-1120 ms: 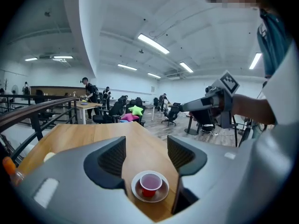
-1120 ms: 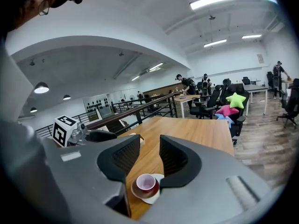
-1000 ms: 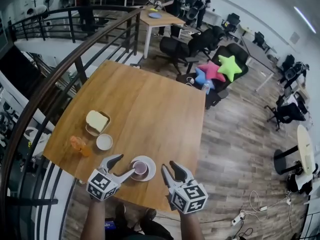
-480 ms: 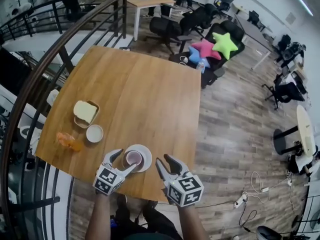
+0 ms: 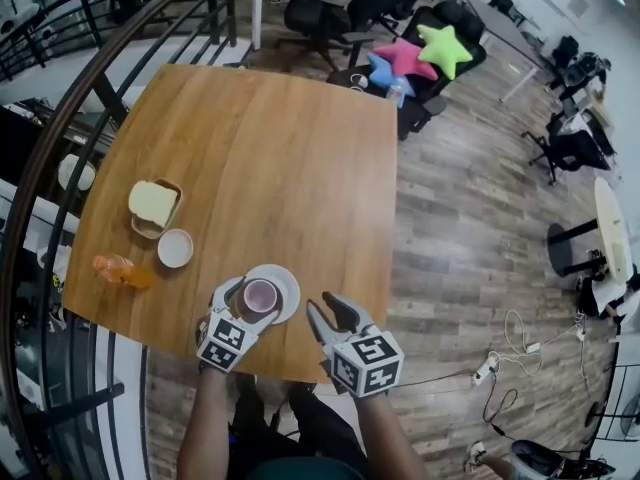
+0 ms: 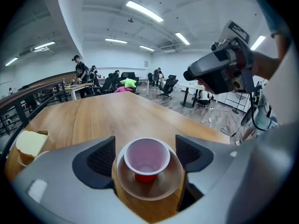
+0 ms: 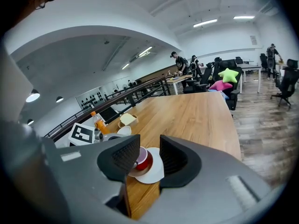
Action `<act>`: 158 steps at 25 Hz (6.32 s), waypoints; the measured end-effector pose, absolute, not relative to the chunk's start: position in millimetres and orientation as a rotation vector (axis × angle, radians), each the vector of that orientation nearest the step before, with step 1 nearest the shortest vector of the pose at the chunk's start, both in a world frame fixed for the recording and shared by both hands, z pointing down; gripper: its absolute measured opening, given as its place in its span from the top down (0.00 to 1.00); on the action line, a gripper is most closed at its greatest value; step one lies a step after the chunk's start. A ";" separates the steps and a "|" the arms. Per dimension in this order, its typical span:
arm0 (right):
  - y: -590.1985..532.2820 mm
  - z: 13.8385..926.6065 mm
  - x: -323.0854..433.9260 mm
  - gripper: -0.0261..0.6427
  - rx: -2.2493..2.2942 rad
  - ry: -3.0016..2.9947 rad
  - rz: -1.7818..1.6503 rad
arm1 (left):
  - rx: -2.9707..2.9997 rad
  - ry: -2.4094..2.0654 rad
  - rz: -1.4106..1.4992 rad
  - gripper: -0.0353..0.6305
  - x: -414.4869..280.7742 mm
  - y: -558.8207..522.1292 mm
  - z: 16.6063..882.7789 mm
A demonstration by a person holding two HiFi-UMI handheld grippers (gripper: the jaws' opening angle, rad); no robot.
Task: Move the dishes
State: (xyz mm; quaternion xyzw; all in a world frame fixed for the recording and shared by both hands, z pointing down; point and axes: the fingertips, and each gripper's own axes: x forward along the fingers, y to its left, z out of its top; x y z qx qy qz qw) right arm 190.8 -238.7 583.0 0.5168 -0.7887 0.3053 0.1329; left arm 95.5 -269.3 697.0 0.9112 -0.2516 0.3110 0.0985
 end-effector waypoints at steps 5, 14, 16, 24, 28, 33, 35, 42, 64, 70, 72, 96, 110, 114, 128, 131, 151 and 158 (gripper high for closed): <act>-237.2 596.0 189.0 0.79 1.490 -2.272 0.915 | 2.705 -0.723 1.002 0.33 102.0 -269.2 712.7; -236.2 612.2 184.2 0.79 1.477 -2.255 0.951 | 2.687 -0.731 1.004 0.38 102.7 -270.9 728.3; -236.6 615.6 182.8 0.79 1.474 -2.252 0.956 | 2.689 -0.735 0.992 0.39 102.2 -271.3 729.6; -237.1 623.1 178.6 0.79 1.460 -2.236 0.968 | 2.707 -0.753 0.910 0.40 100.9 -271.1 716.5; -240.4 626.4 174.6 0.79 1.454 -2.233 0.968 | 2.735 -0.764 0.853 0.41 98.1 -276.7 696.6; -241.4 629.6 169.8 0.79 1.447 -2.230 0.976 | 2.763 -0.801 0.791 0.41 90.8 -283.4 668.2; -242.7 630.2 166.2 0.79 1.441 -2.227 0.978 | 2.774 -0.819 0.774 0.41 85.1 -287.7 657.6; -245.6 633.8 153.2 0.79 1.419 -2.221 0.984 | 2.799 -0.892 0.739 0.41 58.6 -300.5 627.6; -266.6 678.1 133.6 0.79 1.363 -2.140 1.083 | 2.647 -1.039 0.809 0.41 -32.0 -309.6 648.8; -272.3 695.0 131.6 0.79 1.347 -2.107 1.114 | 2.600 -1.024 0.838 0.41 -45.7 -302.9 673.3; -273.4 702.1 131.0 0.79 1.342 -2.095 1.127 | 2.588 -1.007 0.848 0.41 -48.5 -299.7 682.9; -274.2 754.6 121.9 0.80 1.290 -1.976 1.220 | 2.613 -0.888 0.839 0.39 -44.0 -281.9 724.1; -272.3 752.6 126.0 0.92 1.319 -1.951 1.266 | 2.622 -0.859 0.850 0.36 -37.5 -275.3 721.0; -271.9 750.2 127.2 0.92 1.327 -1.951 1.278 | 2.623 -0.854 0.855 0.36 -39.2 -273.6 722.0; -279.4 718.7 150.6 0.92 1.379 -1.991 1.265 | 2.645 -0.886 0.830 0.36 -41.3 -274.5 699.7; -279.7 713.8 159.8 0.92 1.397 -1.992 1.264 | 2.646 -0.910 0.801 0.36 -43.8 -276.2 690.6; -273.7 721.0 259.5 0.92 1.574 -1.879 1.299 | 2.708 -1.039 0.691 0.37 -47.6 -283.0 632.7; -263.2 740.4 293.7 0.92 1.628 -1.782 1.351 | 2.711 -1.050 0.729 0.37 -48.0 -281.1 625.0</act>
